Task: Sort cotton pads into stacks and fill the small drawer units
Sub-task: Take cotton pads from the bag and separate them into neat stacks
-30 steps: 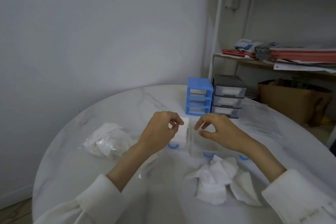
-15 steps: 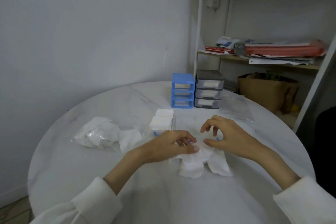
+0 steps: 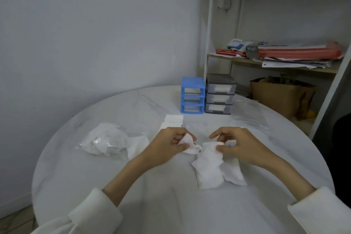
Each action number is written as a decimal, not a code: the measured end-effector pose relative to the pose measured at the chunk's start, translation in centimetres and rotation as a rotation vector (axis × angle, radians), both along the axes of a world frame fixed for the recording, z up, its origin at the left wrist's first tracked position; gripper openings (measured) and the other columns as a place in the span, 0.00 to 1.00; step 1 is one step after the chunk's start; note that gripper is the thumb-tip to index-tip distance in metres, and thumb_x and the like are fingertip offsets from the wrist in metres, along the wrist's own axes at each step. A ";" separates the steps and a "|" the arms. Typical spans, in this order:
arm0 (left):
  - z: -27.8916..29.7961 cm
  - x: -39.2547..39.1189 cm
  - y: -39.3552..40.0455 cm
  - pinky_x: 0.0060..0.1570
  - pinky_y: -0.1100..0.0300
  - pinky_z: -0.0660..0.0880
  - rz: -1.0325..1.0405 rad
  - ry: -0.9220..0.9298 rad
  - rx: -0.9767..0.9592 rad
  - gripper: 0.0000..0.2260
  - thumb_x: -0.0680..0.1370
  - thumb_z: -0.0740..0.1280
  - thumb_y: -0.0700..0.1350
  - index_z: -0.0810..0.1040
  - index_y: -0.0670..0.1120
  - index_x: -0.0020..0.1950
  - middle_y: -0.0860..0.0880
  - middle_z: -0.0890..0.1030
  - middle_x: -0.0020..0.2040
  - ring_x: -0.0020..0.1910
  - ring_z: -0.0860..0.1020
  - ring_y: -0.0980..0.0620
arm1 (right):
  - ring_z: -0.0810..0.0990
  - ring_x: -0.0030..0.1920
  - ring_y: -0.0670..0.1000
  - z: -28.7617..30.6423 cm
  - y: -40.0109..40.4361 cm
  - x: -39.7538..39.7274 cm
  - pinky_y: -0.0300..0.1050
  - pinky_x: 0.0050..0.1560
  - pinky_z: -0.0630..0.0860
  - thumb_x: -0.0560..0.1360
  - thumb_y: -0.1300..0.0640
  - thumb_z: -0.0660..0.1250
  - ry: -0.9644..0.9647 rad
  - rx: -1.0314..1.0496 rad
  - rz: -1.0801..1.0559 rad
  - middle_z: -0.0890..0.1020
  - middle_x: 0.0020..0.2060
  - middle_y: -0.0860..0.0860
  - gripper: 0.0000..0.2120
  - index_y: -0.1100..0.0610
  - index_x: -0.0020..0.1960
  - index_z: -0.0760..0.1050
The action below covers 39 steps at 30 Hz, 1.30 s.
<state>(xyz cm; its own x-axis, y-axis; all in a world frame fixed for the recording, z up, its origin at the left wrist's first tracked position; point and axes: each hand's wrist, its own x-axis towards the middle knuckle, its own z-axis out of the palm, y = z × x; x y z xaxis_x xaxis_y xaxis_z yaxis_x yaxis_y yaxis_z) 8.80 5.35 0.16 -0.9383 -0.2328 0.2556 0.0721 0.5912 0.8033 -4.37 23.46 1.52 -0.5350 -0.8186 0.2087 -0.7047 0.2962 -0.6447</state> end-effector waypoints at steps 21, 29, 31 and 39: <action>0.5 -3.6 -1.3 0.40 0.59 0.79 0.215 0.415 0.467 0.15 0.76 0.58 0.26 0.72 0.41 0.34 0.40 0.77 0.39 0.38 0.81 0.47 | 0.78 0.41 0.42 1.8 -6.5 -1.0 0.34 0.44 0.75 0.72 0.67 0.68 -0.385 -0.695 0.064 0.82 0.40 0.43 0.09 0.53 0.41 0.79; 0.2 -3.4 -0.8 0.42 0.66 0.75 0.164 0.319 0.450 0.12 0.78 0.59 0.30 0.80 0.43 0.48 0.47 0.81 0.41 0.41 0.79 0.56 | 0.77 0.40 0.39 0.7 -7.1 -0.5 0.30 0.40 0.75 0.72 0.68 0.68 -0.322 -0.588 0.109 0.82 0.43 0.46 0.10 0.53 0.43 0.79; 0.3 -3.4 -0.5 0.45 0.65 0.76 0.140 0.293 0.489 0.12 0.79 0.57 0.31 0.79 0.40 0.54 0.46 0.81 0.45 0.45 0.80 0.53 | 0.77 0.42 0.40 0.5 -7.2 -0.5 0.31 0.41 0.75 0.72 0.67 0.68 -0.306 -0.577 0.100 0.82 0.45 0.46 0.11 0.52 0.44 0.79; 0.8 -3.2 0.2 0.41 0.65 0.78 0.203 0.267 0.732 0.11 0.81 0.56 0.42 0.79 0.45 0.49 0.48 0.82 0.44 0.44 0.81 0.53 | 0.78 0.47 0.50 -0.5 -7.1 -0.9 0.42 0.45 0.76 0.72 0.62 0.69 -0.264 -0.531 0.044 0.82 0.46 0.45 0.12 0.45 0.44 0.81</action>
